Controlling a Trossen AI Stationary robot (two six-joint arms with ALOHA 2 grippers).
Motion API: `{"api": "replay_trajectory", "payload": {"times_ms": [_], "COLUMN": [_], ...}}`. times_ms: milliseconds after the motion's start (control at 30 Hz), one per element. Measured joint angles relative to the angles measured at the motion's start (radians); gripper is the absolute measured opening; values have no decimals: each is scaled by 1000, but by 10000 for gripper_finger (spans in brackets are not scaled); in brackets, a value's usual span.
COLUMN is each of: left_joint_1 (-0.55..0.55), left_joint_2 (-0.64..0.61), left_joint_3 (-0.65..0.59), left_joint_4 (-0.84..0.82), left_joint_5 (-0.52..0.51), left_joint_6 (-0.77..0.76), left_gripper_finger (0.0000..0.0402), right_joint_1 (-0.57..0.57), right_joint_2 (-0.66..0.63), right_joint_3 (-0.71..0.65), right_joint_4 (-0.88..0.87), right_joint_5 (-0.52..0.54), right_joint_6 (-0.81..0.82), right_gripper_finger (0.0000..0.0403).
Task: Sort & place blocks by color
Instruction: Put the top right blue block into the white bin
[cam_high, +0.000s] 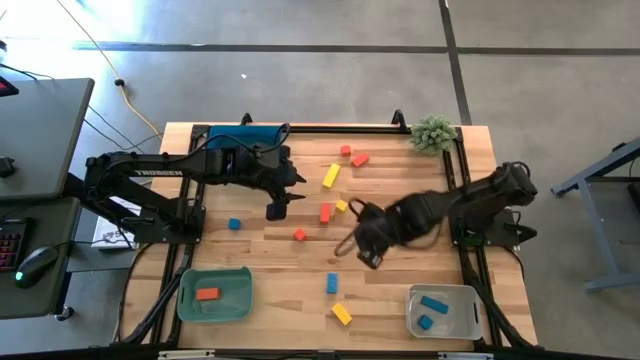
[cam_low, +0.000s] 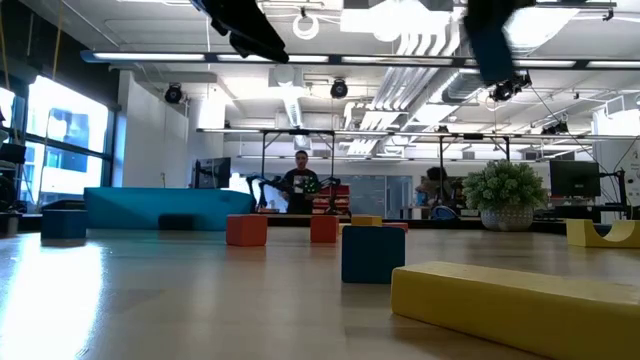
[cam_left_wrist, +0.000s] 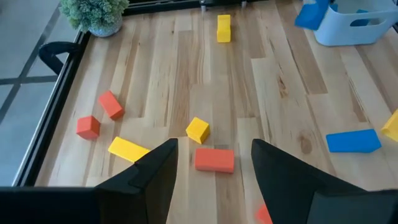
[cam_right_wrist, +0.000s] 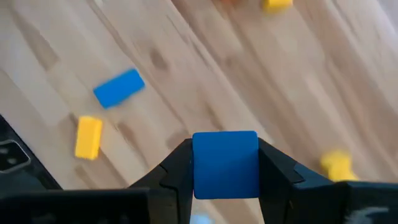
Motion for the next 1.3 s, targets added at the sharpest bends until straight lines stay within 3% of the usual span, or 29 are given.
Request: {"api": "replay_trajectory", "payload": {"times_ms": [200,533,700,1300], "left_joint_1": [0,-3,-21,-162], "left_joint_2": [5,38,80,280], "left_joint_3": [0,0,0,0], "left_joint_4": [1,9,8,-5], "left_joint_5": [0,8,12,5], "left_joint_6": [-61,-85,-89,-256], "left_gripper_finger": [195,195,195,195], "right_joint_1": [137,307,387,644], "right_joint_2": [13,92,125,240], "right_joint_3": [0,0,0,0], "right_joint_4": [-120,-169,-186,-196], "right_joint_5": [7,-36,-91,-98], "right_joint_6": [254,471,500,651], "right_gripper_finger": [107,107,107,107]}}
